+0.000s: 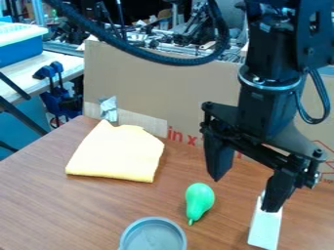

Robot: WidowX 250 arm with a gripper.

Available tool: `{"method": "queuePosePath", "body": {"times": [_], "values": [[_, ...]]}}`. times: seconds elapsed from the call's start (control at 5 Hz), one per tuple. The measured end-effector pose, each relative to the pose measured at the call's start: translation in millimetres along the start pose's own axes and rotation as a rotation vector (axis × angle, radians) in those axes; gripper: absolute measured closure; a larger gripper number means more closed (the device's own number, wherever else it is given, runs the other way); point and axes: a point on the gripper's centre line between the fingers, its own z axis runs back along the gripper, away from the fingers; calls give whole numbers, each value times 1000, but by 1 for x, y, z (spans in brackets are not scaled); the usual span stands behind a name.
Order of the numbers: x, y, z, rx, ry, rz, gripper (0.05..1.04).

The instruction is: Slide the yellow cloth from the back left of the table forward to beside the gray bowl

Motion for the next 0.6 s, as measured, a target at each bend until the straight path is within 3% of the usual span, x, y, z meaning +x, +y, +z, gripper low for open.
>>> {"method": "queuePosePath", "body": {"times": [0.2,0.6], "values": [[-2,0,-7,8,25,-2,77],[7,111,-14,9,44,296,78]]}}
